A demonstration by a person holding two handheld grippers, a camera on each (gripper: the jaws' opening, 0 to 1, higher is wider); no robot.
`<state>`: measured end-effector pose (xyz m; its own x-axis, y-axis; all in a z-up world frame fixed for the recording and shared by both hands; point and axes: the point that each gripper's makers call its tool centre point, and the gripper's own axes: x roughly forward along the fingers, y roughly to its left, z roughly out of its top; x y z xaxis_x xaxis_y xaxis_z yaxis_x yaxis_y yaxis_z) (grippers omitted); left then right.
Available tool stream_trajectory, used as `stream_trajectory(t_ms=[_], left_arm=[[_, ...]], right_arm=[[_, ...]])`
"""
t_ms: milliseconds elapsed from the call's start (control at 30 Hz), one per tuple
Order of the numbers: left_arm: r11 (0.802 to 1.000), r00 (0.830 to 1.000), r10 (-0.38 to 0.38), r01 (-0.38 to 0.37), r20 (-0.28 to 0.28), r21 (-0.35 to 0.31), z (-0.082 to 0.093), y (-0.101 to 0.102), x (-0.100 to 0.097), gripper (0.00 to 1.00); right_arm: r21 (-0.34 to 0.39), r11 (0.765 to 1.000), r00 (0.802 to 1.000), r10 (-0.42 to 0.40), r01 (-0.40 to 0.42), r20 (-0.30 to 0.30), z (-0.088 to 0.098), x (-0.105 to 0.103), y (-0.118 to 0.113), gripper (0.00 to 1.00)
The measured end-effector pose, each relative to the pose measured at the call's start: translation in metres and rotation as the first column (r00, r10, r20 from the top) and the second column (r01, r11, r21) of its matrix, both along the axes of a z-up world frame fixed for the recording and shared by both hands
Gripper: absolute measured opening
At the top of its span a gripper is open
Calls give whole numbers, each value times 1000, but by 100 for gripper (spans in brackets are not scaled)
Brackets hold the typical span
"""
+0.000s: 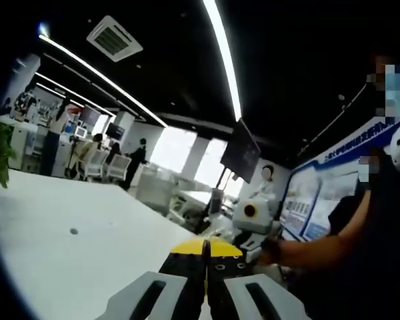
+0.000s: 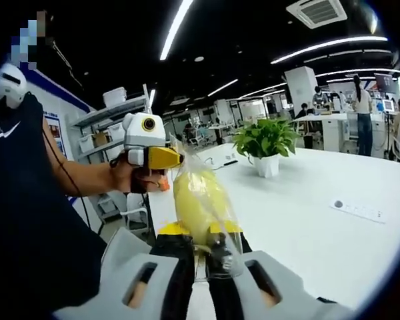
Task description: Compare the silicone blocks by pressing each to a similar depth, holding the contact briefly, and releasing to observe deformation and rebound differences across the visible hardness samples.
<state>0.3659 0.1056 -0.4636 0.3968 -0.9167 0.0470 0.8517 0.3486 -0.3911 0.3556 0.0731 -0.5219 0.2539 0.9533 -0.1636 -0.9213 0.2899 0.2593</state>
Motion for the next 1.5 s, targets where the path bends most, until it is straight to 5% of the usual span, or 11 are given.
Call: stream_trajectory(t_ms=[200, 533, 833, 1067, 1200, 1500], left_arm=[[1000, 1000, 10, -10, -7, -25, 6, 2, 1, 0], [1000, 998, 9, -8, 66, -14, 21, -4, 2, 0], [1000, 999, -3, 3, 50, -12, 13, -12, 7, 0], [1000, 1000, -3, 3, 6, -23, 1, -16, 14, 0], [1000, 1000, 1, -1, -17, -24, -5, -18, 19, 0], [1000, 997, 9, -11, -78, -29, -26, -27, 27, 0]], right_arm=[[61, 998, 1000, -6, 8, -29, 4, 0, 6, 8], [125, 991, 999, -43, 44, -7, 12, 4, 5, 15], [111, 988, 994, -105, 105, -7, 1, 13, -1, 39], [108, 973, 979, -205, 204, 6, -7, 24, -18, 77], [106, 947, 952, -306, 304, 2, -13, 37, -38, 96], [46, 920, 921, -389, 388, -2, -40, 36, -74, 96]])
